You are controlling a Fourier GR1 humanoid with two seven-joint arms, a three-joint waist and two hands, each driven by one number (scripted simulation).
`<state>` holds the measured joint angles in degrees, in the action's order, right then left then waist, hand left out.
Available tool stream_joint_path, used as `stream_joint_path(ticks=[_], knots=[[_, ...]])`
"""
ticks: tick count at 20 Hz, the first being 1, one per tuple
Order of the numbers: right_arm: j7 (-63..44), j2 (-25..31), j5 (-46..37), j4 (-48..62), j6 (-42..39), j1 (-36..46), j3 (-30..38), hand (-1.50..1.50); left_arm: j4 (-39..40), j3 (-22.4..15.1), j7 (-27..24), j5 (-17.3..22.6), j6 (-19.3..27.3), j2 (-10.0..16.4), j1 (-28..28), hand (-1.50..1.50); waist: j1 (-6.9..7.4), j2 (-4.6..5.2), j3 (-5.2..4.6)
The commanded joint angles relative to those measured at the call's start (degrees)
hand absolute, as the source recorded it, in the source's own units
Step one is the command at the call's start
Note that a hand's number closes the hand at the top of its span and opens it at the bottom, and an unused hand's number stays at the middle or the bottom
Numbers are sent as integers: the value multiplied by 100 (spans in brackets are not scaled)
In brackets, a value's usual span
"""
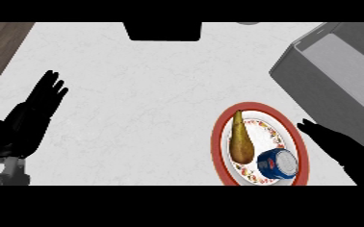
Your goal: Pick the can from the plate and place it in the cardboard box
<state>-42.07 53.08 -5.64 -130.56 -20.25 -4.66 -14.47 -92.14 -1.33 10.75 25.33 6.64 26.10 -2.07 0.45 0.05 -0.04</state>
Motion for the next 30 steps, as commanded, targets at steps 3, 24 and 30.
stream_joint_path(ticks=[3,24,30], knots=[[-326,-663,-636,7,-409,63,-396,-150,357,283,-373,-102,-461,-142,165,0,-44,-8,1],[-68,-2380,-2133,607,-1533,431,-423,-150,-151,668,175,-639,-669,-723,269,0,-38,-7,3],[398,-2431,-2578,732,-1703,89,-235,-150,46,741,281,-808,-744,-868,-27,0,-61,-8,4]])
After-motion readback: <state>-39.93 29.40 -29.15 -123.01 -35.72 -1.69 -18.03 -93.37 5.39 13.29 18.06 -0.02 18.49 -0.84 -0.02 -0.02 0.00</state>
